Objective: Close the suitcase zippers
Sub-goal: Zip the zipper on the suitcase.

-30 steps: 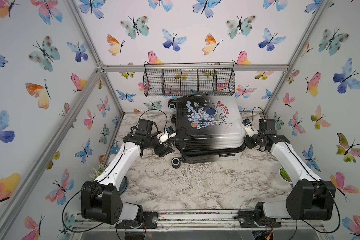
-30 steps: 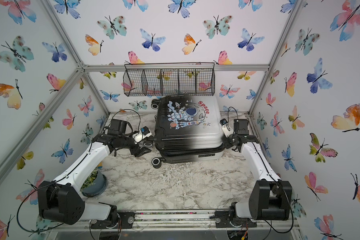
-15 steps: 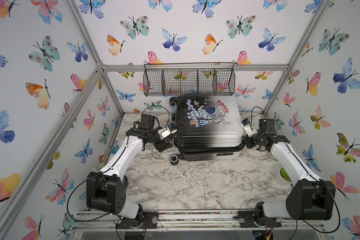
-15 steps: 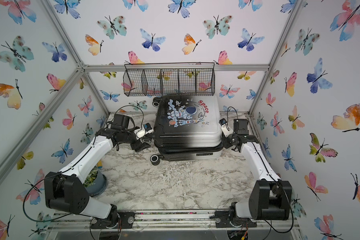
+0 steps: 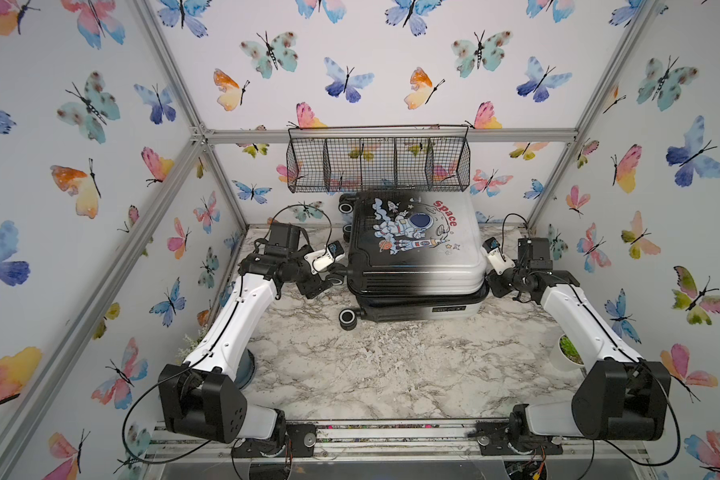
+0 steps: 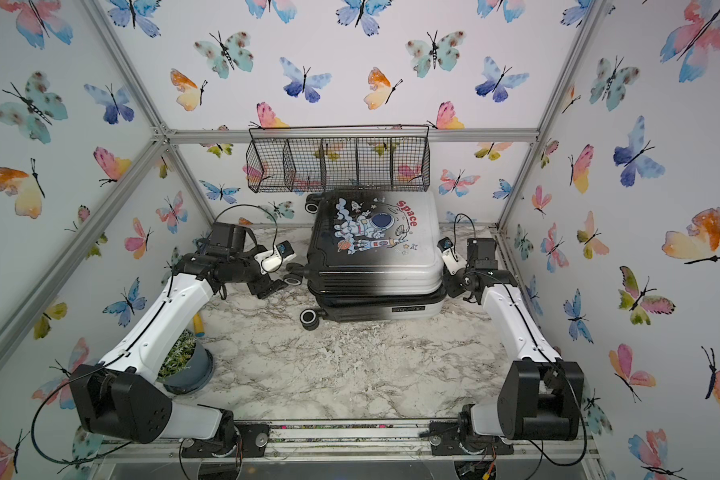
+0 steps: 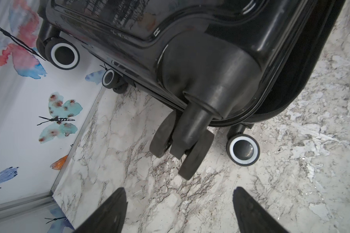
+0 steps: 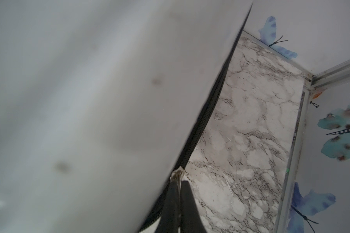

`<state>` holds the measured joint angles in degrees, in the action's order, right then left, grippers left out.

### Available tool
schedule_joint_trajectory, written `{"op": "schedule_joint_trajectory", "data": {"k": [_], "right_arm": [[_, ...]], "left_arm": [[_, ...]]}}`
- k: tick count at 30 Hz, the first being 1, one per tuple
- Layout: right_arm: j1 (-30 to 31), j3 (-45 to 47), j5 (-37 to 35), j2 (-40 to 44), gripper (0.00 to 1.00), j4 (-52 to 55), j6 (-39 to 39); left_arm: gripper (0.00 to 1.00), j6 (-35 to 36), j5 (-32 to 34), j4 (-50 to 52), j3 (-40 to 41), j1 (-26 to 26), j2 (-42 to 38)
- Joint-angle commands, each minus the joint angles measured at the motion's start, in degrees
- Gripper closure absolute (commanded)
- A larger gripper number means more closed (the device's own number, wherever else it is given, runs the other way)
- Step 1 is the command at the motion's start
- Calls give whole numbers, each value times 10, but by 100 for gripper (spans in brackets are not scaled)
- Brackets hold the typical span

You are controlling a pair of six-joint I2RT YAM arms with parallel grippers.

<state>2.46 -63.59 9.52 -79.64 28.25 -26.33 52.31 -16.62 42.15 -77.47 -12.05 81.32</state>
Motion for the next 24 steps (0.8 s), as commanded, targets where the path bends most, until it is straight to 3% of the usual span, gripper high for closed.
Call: {"op": "schedule_joint_trajectory", "data": {"k": [1, 6, 16, 24], "right_arm": [[0, -24, 26, 11, 96, -65, -6], [0, -21, 26, 18, 97, -63, -12], [0, -19, 24, 13, 96, -62, -16], [1, -14, 21, 14, 97, -63, -21]], "left_arm": [[17, 24, -29, -12, -39, 4, 32], [17, 21, -80, 24, -85, 4, 98], [18, 24, -166, 52, -93, 2, 130], [23, 34, -153, 72, -113, -1, 164]]}}
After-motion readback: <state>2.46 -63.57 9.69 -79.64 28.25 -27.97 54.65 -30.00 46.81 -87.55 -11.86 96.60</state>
